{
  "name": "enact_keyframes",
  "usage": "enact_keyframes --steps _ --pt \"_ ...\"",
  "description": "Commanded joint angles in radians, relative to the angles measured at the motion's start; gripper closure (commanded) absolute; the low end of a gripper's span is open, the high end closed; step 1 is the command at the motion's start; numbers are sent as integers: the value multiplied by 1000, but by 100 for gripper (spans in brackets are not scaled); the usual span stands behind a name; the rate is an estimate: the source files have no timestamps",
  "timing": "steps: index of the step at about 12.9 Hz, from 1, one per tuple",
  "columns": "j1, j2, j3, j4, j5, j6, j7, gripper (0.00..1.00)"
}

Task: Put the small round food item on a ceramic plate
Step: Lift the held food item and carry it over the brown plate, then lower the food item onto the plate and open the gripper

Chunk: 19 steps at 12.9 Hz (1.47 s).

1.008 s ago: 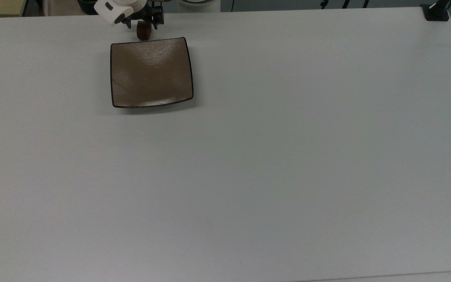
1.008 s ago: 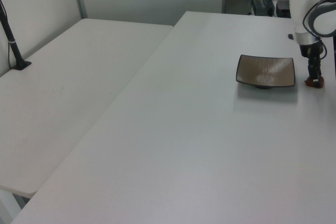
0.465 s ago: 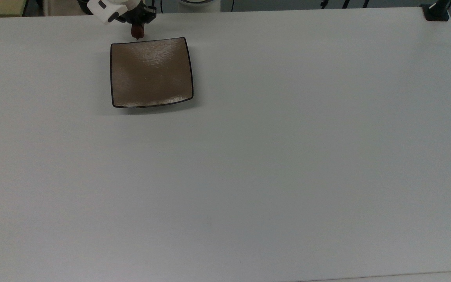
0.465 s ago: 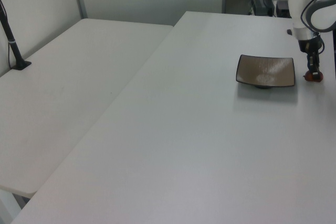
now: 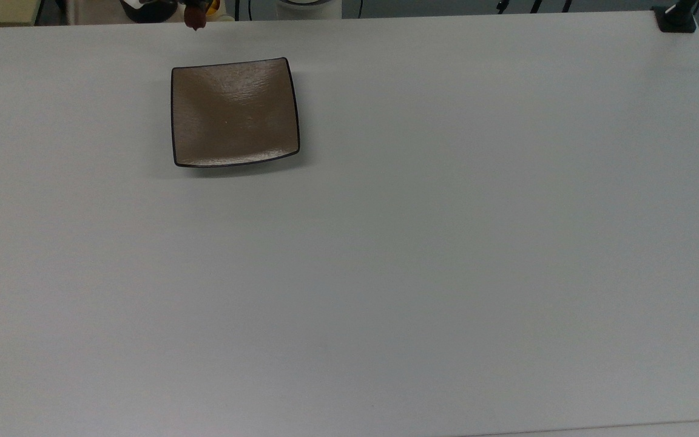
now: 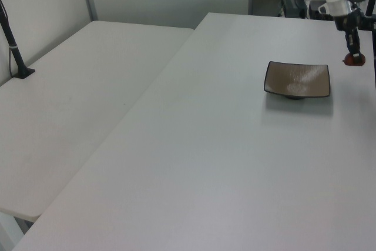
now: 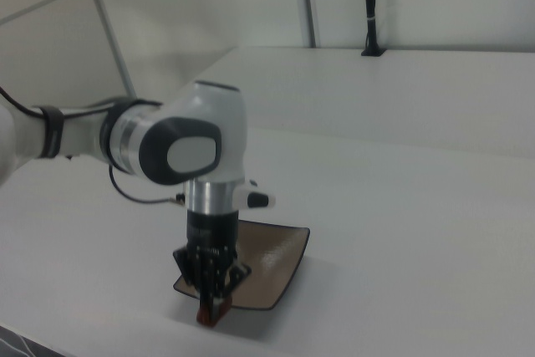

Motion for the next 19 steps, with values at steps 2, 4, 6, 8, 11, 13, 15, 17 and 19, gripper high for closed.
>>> enact_keyframes --steps 2,4,6,8,11,13,15,17,19 --pt "35 56 -7 164 170 7 -33 89" --pt "55 125 -2 207 216 85 -22 89" --pt "96 191 -2 221 247 215 32 87" --pt "132 243 -2 221 249 304 101 84" --pt "164 310 -1 221 249 351 118 84" --pt "164 331 4 219 247 354 118 82" --pt "124 381 66 222 235 355 160 9" --pt "48 404 158 243 223 393 204 0" --pt "43 401 162 277 224 389 213 0"
